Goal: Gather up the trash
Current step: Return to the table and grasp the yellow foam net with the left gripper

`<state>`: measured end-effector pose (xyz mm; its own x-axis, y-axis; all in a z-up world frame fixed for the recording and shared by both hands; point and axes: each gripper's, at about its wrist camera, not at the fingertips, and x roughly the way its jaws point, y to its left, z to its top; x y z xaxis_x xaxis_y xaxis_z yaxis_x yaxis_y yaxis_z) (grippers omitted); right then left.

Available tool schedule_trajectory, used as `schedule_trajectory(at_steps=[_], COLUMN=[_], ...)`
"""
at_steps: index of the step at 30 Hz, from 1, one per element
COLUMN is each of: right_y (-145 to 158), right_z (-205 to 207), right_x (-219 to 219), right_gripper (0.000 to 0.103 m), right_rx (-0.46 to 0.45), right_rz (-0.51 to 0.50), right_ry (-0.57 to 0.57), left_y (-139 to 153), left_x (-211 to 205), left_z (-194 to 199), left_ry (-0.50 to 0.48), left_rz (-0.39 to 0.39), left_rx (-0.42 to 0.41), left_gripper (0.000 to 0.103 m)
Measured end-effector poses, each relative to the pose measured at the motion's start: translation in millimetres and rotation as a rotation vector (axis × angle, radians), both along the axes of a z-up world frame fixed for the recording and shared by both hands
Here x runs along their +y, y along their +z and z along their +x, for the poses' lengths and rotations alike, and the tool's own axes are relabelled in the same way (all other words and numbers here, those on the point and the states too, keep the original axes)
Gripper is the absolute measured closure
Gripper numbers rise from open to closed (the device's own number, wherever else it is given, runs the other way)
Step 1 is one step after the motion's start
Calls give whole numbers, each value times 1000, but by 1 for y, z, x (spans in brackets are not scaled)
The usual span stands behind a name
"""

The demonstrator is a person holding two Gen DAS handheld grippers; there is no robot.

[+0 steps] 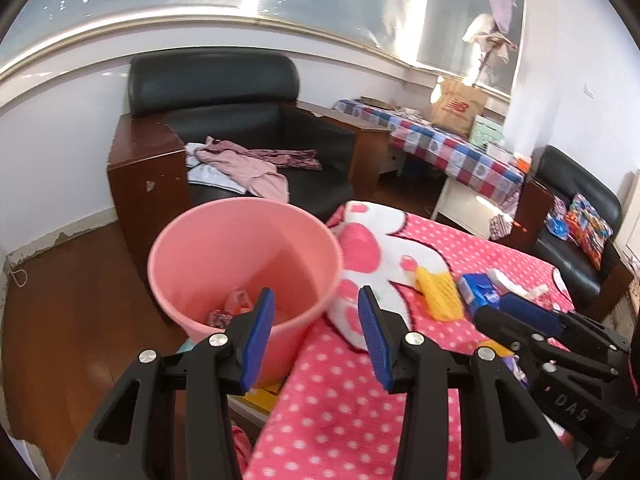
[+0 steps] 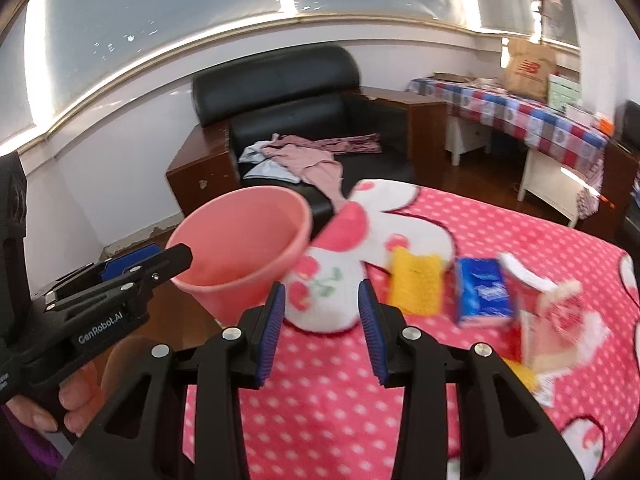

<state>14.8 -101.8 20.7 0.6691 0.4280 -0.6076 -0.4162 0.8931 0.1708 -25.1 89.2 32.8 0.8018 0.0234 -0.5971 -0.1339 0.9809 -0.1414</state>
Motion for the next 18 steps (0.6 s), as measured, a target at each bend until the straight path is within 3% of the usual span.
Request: schedule_trajectory(at_steps=[18], right_y=[-22], right_z=[-13], right_x=[-117], right_gripper=[64], right_rx=[25], right_rz=[15], right_ry=[-242], left_y=[-24], left_x=[-91], left_z=[53], left_ry=[-203], left_rz=[10], left_rx=[91], left_gripper=[60])
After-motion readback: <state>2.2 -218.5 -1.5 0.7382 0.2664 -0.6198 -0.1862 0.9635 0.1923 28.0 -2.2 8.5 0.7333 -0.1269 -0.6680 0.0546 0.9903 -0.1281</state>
